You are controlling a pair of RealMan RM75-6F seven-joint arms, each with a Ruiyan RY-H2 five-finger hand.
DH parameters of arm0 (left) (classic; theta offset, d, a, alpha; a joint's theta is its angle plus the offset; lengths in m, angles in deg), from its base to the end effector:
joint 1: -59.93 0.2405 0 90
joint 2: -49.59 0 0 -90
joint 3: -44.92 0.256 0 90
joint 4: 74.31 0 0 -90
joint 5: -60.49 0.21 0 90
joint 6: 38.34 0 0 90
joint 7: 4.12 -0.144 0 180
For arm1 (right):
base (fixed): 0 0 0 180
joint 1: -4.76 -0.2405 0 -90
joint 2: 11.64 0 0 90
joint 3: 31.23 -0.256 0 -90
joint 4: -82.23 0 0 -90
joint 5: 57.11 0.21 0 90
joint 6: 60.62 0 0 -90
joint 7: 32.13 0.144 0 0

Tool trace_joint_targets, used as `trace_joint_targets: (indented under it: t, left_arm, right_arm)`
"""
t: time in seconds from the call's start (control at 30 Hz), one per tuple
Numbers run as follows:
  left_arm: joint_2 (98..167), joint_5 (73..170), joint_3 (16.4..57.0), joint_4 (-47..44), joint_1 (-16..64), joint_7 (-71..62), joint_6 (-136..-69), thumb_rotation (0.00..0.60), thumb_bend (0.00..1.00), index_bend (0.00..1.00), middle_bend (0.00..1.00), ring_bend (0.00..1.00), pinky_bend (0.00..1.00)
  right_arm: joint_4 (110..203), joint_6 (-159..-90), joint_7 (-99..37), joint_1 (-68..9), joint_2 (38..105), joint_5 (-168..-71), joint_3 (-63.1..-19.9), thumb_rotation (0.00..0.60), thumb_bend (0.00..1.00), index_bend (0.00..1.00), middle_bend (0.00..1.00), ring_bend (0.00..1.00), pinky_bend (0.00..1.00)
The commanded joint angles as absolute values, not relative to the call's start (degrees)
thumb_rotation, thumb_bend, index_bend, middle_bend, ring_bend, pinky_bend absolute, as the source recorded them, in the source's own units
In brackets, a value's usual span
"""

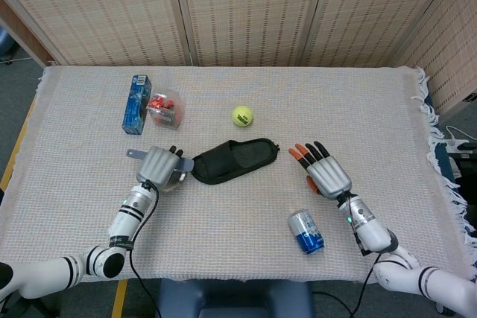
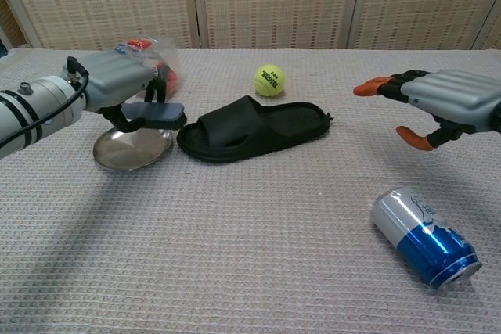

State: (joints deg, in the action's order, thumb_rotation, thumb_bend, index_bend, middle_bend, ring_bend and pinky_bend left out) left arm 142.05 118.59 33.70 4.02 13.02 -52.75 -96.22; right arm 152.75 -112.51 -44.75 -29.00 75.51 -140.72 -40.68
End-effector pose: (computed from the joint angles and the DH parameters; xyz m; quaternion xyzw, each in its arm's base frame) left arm -0.1381 0.3725 -0.0178 -0.7860 -0.1866 -0.2604 0.5288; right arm -0.2287 -0.3413 0.0038 0.7854 -0.2899 0.3083 0.4517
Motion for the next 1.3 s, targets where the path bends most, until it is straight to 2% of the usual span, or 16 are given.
trace_joint_targets:
  t: [0.03,0.43,0.97,1.3]
  left_arm:
    - [144.4,115.6,32.6,6.3,11.0,-57.5,-98.8,0.6,0.42,0.48,0.54,0.67,0.94]
    - [150.9,109.6,30.7,3.4,5.9,-62.4,-98.6,0.6,0.42,0.47,0.54,0.67,0.94]
    - [154.1,108.2,29.1,0.3,3.0,-60.7,-99.7,0.6,0.42,0.47,0.54,0.67,0.94]
    - [157.0,109.0,30.0,-3.4,1.6,-61.7,-101.4,0.6,0.42,0.48,0.55,0.67,0.94]
  right_arm:
    - [149.6,-110.3,-46.1,-31.5,79.2,-138.7,-41.7,0.6,0.64,0.11,0.0,0.0,0.0]
    - [144.0,-105.3,-52.0,-36.5,84.7,-133.0,-42.2,0.6,0.86,0.14,0.0,0.0,0.0]
    - [135.0,-104.1,-54.3,-39.8,92.4,-127.1,-43.0,0.6,0.86,0.14,0.0,0.0,0.0]
    - [135.5,-104.6,-53.1,-40.2,92.3,-127.3,-42.1,0.6,0.86,0.14,0.0,0.0,0.0]
